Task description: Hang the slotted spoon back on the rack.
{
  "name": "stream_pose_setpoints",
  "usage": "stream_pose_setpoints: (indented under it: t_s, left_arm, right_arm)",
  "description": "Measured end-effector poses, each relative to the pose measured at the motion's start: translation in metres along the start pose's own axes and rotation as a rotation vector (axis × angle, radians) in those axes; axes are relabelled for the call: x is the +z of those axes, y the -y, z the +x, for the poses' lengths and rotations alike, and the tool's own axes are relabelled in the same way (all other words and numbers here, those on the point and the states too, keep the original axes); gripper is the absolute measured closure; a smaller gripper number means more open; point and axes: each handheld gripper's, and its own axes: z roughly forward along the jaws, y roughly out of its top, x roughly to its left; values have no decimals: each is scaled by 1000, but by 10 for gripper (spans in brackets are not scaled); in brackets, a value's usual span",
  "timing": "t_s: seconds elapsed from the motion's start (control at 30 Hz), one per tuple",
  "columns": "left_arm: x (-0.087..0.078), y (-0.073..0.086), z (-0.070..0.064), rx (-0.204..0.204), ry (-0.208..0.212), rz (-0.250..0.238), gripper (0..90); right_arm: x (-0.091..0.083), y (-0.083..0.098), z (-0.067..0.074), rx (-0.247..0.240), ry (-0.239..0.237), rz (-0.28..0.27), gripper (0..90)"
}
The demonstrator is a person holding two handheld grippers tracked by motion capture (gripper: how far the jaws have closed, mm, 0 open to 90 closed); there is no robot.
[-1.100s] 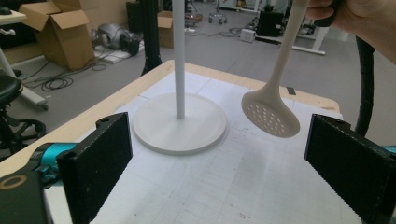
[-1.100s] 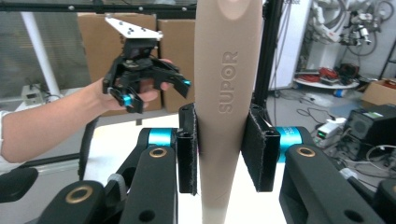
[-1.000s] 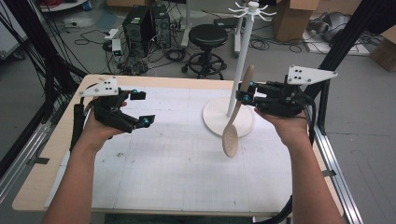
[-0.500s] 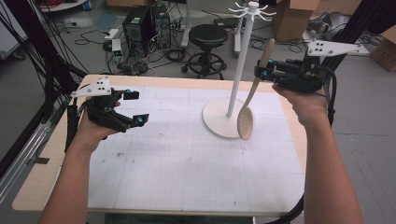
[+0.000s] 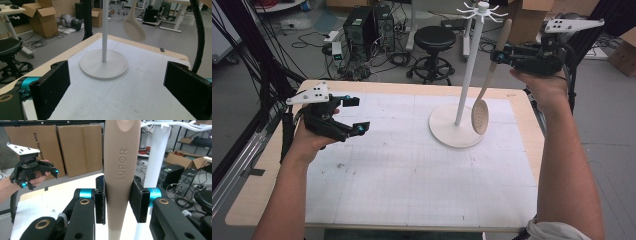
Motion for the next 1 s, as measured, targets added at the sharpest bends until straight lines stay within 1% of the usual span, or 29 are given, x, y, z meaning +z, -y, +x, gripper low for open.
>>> stream_pose_setpoints:
  t_s: [0.03, 0.07, 0.1, 0.13, 0.17, 0.33, 0.4, 0.47, 0.5, 0.57, 0.6, 0.63, 0.67, 0.73, 0.77, 0.83, 0.87, 1.0]
  left_arm:
    - [0, 1, 0, -2, 0, 0, 74]
    - [1, 1, 1, -4, 1, 6, 74]
    - [1, 1, 1, -4, 1, 6, 74]
    - [1, 1, 1, -4, 1, 8, 74]
    - [1, 1, 1, -4, 0, 5, 74]
    - [-1, 1, 2, -5, 2, -1, 74]
    - [0, 1, 2, -8, 3, 0, 74]
    - [0, 1, 2, -6, 8, 2, 74]
    - [1, 1, 1, -1, 8, 2, 74]
    - [1, 1, 0, -4, 7, 2, 74]
    - [1, 1, 0, 4, 6, 8, 74]
    - [2, 2, 0, 3, 6, 3, 74]
    - [2, 2, 0, 4, 6, 6, 74]
    - [2, 2, 0, 1, 5, 6, 74]
    - [2, 2, 1, 2, 9, 7, 74]
    - [2, 2, 1, 3, 9, 6, 74]
    - [2, 2, 0, 1, 9, 5, 74]
    - [2, 2, 0, 1, 10, 2, 74]
  right_arm:
    - [1, 0, -2, 15, 4, 8, 693]
    - [3, 1, -6, 10, 1, 3, 693]
    - [4, 2, -7, 24, 5, 11, 693]
    - [6, 3, -10, 24, 9, 11, 693]
    - [7, 3, -11, 39, 9, 18, 693]
    - [10, 4, -18, 42, 25, 19, 693]
    - [9, 3, -22, 53, 35, 16, 693]
    - [10, 2, -24, 53, 41, 22, 693]
    - [10, 2, -25, 58, 45, 30, 693]
    - [12, 0, -25, 48, 51, 39, 693]
    - [12, 0, -24, 52, 47, 45, 693]
    - [13, 0, -25, 41, 43, 38, 693]
    - [14, 0, -25, 39, 47, 42, 693]
    - [15, 0, -24, 45, 43, 46, 693]
    - [16, 1, -25, 45, 50, 56, 693]
    - [18, 1, -25, 49, 49, 64, 693]
    - [19, 1, -25, 43, 48, 60, 693]
    - [22, 0, -25, 45, 48, 59, 693]
